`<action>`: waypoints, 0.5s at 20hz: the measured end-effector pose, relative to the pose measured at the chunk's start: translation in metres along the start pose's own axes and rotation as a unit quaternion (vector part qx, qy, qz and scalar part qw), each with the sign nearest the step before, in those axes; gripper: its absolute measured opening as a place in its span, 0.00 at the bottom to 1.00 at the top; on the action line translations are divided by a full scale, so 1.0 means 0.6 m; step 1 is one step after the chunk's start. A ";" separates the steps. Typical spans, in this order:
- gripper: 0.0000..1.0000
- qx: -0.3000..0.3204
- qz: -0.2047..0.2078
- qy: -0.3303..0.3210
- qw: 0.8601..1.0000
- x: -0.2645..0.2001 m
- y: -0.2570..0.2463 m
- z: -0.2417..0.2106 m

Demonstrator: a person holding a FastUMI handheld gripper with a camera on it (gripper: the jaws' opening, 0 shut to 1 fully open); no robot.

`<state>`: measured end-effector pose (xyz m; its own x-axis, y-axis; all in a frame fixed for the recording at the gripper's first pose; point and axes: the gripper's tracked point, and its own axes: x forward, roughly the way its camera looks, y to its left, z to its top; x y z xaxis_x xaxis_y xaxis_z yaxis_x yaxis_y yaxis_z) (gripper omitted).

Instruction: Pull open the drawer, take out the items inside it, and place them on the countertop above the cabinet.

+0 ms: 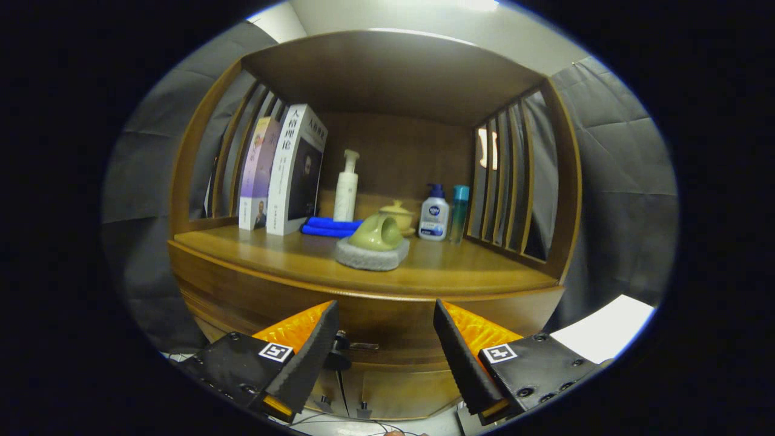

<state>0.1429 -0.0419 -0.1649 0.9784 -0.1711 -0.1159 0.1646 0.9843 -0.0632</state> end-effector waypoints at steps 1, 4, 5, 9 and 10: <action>0.98 0.000 -0.001 -0.008 1.000 -0.015 -0.008 0.017; 0.98 0.009 0.000 -0.032 0.999 -0.064 -0.022 0.068; 0.98 0.012 0.001 -0.040 0.999 -0.083 -0.027 0.085; 0.97 0.034 -0.001 -0.063 0.997 -0.167 -0.046 0.128; 0.97 0.041 0.000 -0.066 0.997 -0.184 -0.050 0.133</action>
<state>0.0397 -0.0489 -0.0712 0.9854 -0.1693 0.0165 0.1690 0.9854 0.0189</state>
